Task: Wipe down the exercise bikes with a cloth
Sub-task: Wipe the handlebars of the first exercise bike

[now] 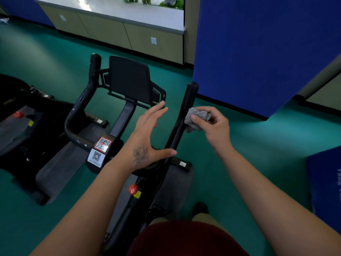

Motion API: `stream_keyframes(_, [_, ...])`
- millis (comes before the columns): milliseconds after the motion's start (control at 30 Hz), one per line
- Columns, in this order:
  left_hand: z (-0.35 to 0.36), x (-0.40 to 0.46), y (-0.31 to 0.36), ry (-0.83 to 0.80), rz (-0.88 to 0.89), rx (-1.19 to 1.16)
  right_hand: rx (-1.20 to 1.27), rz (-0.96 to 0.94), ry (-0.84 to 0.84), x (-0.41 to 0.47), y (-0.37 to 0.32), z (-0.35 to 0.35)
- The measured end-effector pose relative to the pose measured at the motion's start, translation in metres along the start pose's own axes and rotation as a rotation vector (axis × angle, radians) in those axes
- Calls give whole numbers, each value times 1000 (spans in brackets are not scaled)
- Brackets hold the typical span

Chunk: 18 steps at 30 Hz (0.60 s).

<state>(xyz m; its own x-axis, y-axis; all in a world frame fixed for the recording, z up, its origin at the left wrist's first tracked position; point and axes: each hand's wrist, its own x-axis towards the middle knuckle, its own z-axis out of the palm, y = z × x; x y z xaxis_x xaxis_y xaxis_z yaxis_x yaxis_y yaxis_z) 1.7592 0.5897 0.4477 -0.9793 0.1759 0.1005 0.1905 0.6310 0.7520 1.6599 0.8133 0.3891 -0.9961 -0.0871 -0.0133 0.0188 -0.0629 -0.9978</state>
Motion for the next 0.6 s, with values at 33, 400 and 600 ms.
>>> stream_keyframes(33, [-2, -5, -4, -11, -8, 8, -1, 8, 2, -5, 4, 2])
stream_keyframes(400, [-19, -44, -36, -74, -79, -55, -13, 108, -8, -55, 29, 14])
stream_keyframes(600, [-33, -51, -51, -88, -153, -47, 102, 136, 82, -37, 15, 19])
